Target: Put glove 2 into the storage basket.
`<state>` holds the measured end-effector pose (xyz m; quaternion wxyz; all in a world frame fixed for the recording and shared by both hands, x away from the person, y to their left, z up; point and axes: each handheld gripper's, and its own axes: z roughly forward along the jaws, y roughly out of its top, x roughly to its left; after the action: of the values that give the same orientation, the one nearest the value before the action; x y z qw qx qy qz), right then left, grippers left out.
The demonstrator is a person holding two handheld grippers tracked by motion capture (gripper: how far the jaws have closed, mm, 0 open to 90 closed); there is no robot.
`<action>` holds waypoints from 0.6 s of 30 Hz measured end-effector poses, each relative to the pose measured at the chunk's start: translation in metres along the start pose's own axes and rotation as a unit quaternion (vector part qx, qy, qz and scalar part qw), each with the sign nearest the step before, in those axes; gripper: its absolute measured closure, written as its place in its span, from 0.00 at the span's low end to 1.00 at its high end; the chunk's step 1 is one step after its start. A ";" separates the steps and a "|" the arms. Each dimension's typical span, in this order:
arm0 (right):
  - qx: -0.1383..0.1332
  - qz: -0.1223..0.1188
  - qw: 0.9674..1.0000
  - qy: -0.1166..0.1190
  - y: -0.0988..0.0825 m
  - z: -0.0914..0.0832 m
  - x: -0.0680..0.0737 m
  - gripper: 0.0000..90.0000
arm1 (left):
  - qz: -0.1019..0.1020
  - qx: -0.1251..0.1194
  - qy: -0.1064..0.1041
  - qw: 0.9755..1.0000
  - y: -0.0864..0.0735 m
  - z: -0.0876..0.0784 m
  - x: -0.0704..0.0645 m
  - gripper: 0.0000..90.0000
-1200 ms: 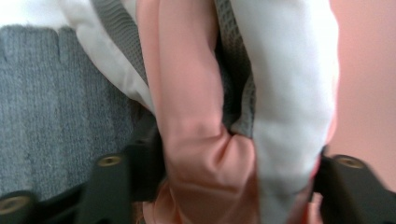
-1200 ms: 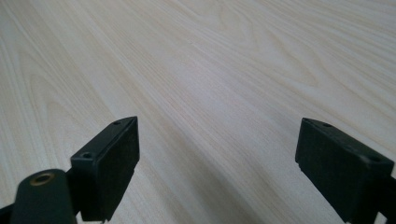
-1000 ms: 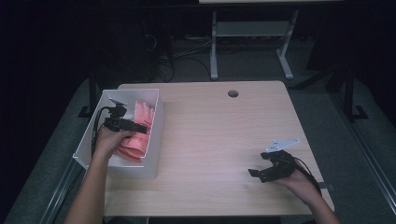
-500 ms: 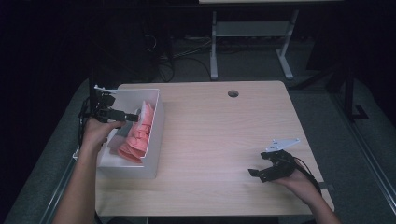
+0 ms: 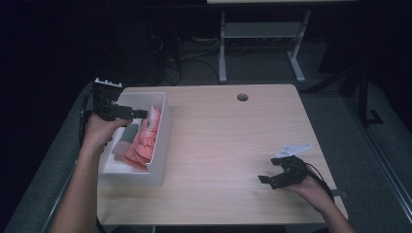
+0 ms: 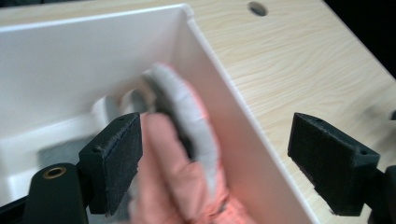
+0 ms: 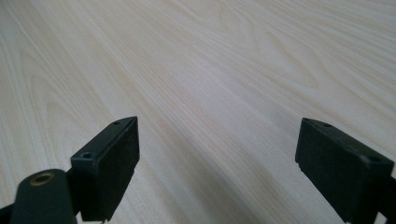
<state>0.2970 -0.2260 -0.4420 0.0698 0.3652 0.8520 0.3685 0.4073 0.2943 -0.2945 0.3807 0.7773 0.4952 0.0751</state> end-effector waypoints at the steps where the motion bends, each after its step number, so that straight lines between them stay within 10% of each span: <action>1: 0.002 -0.001 1.000 0.001 0.001 0.000 0.000 0.15 | 0.004 -0.004 -0.008 1.000 0.002 0.000 -0.005 0.19; 18: 0.002 -0.004 1.000 0.000 0.001 0.000 0.000 0.15 | 0.090 0.002 -0.073 0.993 0.010 0.044 -0.089 0.19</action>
<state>0.2978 -0.2256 -0.4412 0.0702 0.3622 0.8542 0.3663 0.3921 0.1960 -0.2952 0.4059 0.8230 0.3941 0.0513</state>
